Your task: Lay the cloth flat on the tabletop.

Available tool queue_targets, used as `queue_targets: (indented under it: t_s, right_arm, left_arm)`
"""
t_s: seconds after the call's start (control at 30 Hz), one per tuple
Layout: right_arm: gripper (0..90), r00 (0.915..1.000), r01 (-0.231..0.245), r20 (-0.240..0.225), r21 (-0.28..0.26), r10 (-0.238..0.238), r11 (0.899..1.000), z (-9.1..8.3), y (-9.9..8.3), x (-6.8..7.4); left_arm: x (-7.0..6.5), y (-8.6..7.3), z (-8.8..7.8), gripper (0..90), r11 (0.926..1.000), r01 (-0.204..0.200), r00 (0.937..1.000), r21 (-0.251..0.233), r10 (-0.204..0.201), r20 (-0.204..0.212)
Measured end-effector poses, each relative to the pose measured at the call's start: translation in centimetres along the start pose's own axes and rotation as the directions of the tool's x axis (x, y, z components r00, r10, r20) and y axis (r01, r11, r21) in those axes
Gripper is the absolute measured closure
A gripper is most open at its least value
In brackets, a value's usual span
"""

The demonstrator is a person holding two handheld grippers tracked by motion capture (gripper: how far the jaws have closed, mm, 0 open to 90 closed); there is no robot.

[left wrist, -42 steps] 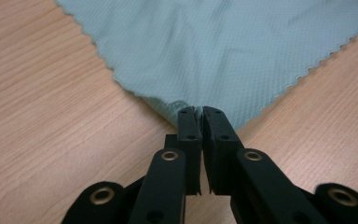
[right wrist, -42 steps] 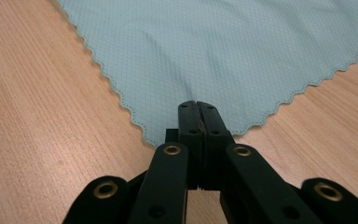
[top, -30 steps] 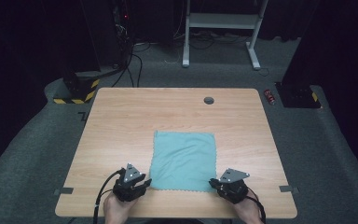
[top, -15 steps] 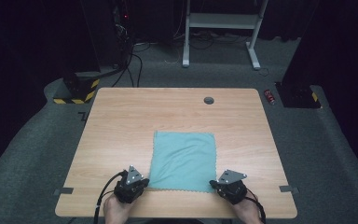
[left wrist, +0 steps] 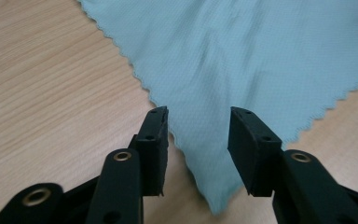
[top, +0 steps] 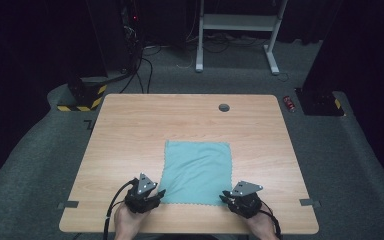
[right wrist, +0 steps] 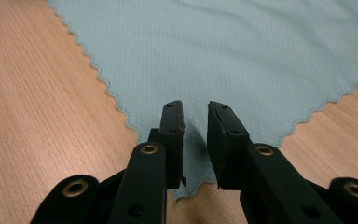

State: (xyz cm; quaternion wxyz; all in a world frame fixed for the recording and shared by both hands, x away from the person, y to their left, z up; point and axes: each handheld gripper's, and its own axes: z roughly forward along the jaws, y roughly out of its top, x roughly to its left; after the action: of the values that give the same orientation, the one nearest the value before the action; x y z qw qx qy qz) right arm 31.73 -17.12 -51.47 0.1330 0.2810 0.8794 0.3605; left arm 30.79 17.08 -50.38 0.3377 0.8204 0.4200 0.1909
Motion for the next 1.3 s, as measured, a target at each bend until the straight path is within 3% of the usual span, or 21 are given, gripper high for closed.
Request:
queue_targets:
  t_s: [0.13,0.23,0.43,0.57,0.63,0.77,0.83,0.93,1.3]
  right_arm:
    - [79.2,1.0000,0.001,-0.006,0.009,-0.001,1.000,-0.1,-0.5,-0.1]
    - [85.8,0.9998,0.022,-0.005,0.015,-0.022,1.000,-0.5,-0.8,-0.1]
    - [89.5,0.9985,0.055,0.003,0.039,-0.055,0.998,-0.9,-0.9,0.0]
    - [89.2,0.9988,0.050,-0.002,0.046,-0.050,0.998,-1.4,-1.3,-0.1]
    - [81.0,0.9990,0.044,0.002,0.047,-0.044,0.998,-1.4,-1.2,0.0]
    - [76.7,0.9995,0.029,0.008,0.031,-0.029,0.999,-1.2,-1.2,0.1]
    - [78.6,0.9995,0.030,0.002,0.027,-0.030,0.999,-1.1,-1.2,0.1]
    - [89.5,0.9989,0.047,-0.005,0.028,-0.047,0.998,-1.1,-1.2,0.0]
    - [90.0,0.9973,0.074,-0.006,0.063,-0.073,0.995,-1.5,-1.1,0.1]
  left_arm:
    - [0.4,-0.6,0.9,55.4,0.9995,0.017,0.9992,0.028,-0.016,-0.036]
    - [0.8,-1.4,0.5,55.2,0.9993,0.034,0.9985,0.015,-0.034,-0.042]
    - [1.0,-2.1,-0.4,55.4,0.9987,0.039,0.9981,0.033,-0.038,-0.048]
    - [0.5,-2.1,-0.9,55.2,0.9994,0.030,0.9992,0.015,-0.030,-0.025]
    - [0.3,-1.8,-1.0,55.2,0.9996,0.026,0.9996,-0.013,-0.026,-0.008]
    - [-0.3,-0.9,-0.7,53.8,0.9997,0.000,0.9999,-0.022,0.001,0.011]
    - [-0.4,-0.7,-0.2,53.5,0.9998,0.003,0.9999,-0.018,-0.003,0.015]
    - [-0.3,-0.5,0.3,52.9,0.9998,0.011,0.9997,-0.014,-0.011,0.023]
    - [-0.3,-0.2,1.0,52.9,0.9999,0.015,0.9992,-0.007,-0.014,0.037]
